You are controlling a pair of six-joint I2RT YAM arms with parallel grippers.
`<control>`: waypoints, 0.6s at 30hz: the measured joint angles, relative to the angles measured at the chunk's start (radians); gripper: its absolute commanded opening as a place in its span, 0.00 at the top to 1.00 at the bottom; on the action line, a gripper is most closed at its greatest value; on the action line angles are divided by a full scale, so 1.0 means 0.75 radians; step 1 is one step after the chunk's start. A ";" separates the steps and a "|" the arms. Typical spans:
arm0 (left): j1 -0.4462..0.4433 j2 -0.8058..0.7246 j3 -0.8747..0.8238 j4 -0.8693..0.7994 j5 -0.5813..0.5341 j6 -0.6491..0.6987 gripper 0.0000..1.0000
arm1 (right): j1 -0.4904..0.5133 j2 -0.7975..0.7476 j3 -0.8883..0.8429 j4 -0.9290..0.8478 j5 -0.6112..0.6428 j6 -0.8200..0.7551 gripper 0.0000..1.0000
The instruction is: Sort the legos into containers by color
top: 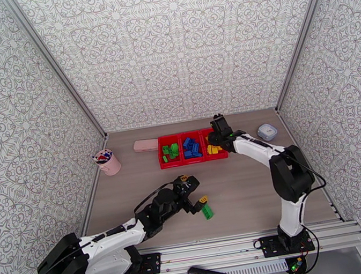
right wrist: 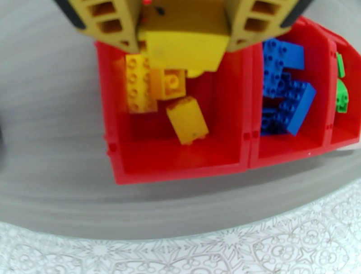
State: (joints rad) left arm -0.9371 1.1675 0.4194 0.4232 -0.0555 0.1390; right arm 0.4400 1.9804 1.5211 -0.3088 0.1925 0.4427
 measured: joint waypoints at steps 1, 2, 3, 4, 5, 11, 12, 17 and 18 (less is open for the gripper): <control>-0.005 -0.008 0.005 -0.015 -0.013 -0.010 0.00 | 0.000 0.036 0.037 0.003 0.000 -0.006 0.77; -0.010 -0.023 0.007 -0.036 -0.028 -0.021 0.00 | 0.000 0.071 0.072 0.003 -0.001 -0.011 0.76; -0.012 -0.041 0.007 -0.053 -0.039 -0.034 0.00 | 0.000 0.104 0.105 0.005 -0.004 -0.019 0.74; -0.014 -0.057 0.007 -0.071 -0.048 -0.042 0.00 | 0.000 0.123 0.122 0.007 -0.005 -0.024 0.72; -0.015 -0.076 0.007 -0.085 -0.056 -0.048 0.00 | 0.000 0.140 0.135 0.010 -0.005 -0.031 0.70; -0.016 -0.190 0.007 -0.217 -0.079 -0.080 0.00 | 0.000 0.155 0.142 0.021 -0.009 -0.051 0.48; -0.018 -0.206 0.007 -0.244 -0.087 -0.083 0.00 | 0.000 0.155 0.142 0.022 -0.016 -0.056 0.44; -0.018 -0.234 0.031 -0.382 -0.098 -0.097 0.00 | 0.000 0.100 0.070 0.045 -0.081 -0.068 0.26; -0.019 -0.234 0.043 -0.417 -0.098 -0.097 0.00 | 0.000 0.072 0.042 0.051 -0.101 -0.072 0.22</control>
State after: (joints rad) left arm -0.9512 0.9920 0.4519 0.1104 -0.1287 0.0666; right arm 0.4400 2.0342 1.5528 -0.2703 0.1169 0.3889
